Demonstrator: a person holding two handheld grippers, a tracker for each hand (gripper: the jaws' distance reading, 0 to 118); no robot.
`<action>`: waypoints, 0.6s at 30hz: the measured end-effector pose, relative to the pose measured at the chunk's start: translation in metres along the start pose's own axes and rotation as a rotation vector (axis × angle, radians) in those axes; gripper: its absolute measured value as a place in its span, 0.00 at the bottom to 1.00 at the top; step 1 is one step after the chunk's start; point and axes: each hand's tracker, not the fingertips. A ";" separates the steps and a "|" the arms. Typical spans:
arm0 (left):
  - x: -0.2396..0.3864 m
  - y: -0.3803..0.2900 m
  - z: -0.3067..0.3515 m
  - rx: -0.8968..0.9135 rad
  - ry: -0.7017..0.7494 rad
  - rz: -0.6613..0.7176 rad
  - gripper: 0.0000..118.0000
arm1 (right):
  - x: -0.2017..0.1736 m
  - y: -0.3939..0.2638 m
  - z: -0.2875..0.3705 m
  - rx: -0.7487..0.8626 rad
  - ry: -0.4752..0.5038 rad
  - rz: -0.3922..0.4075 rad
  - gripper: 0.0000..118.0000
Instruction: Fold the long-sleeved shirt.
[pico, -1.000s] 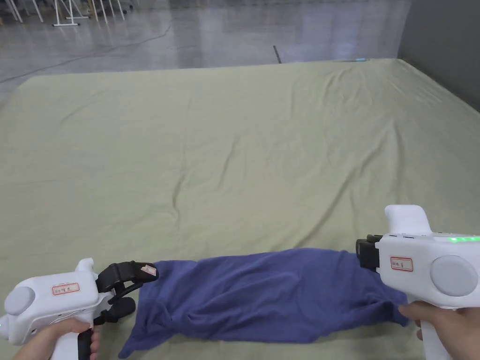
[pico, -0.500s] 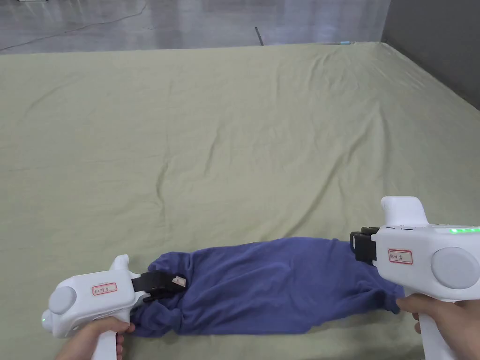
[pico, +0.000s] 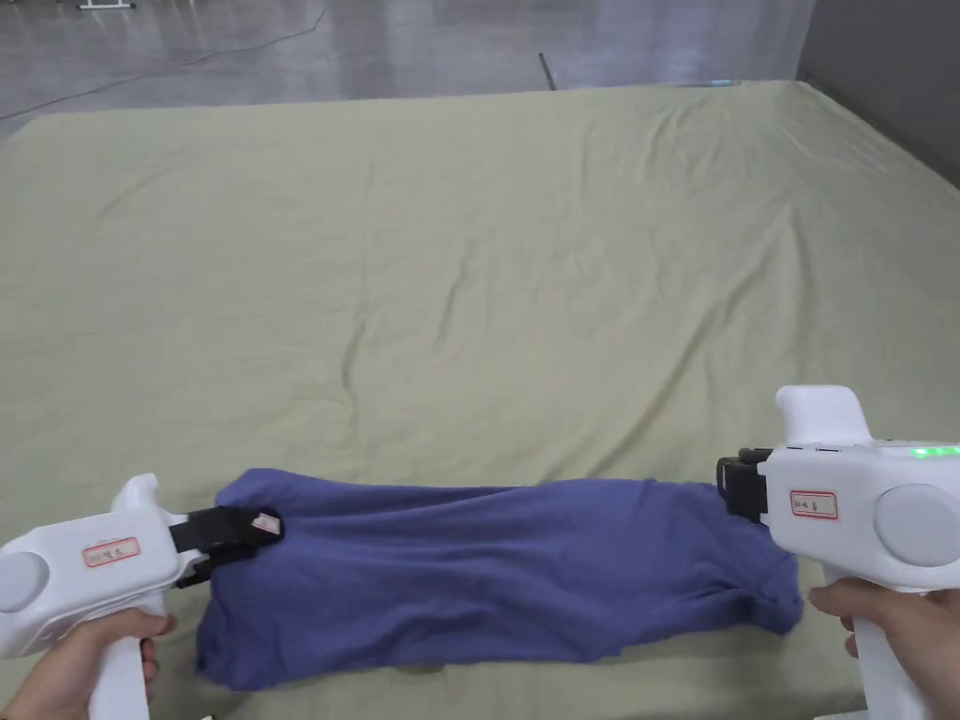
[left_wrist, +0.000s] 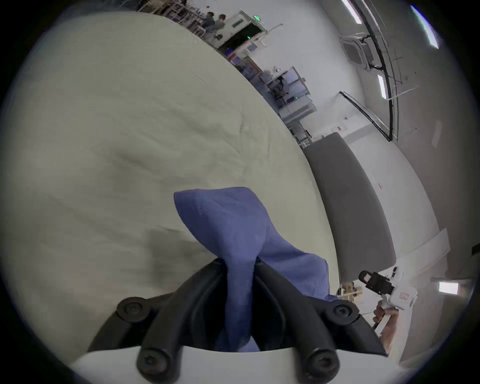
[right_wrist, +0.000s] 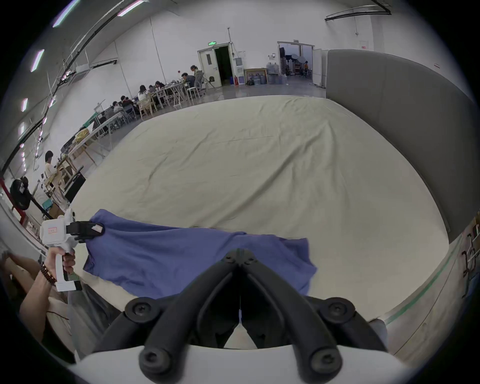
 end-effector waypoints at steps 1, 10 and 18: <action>-0.004 0.001 0.009 0.020 0.013 0.018 0.05 | -0.001 0.001 -0.001 0.001 0.007 -0.001 0.02; -0.035 0.010 0.065 0.103 0.129 0.100 0.05 | -0.016 0.004 -0.021 -0.002 -0.001 0.019 0.02; 0.041 0.006 0.056 0.069 -0.196 0.059 0.05 | -0.014 -0.001 -0.027 -0.015 0.025 0.012 0.02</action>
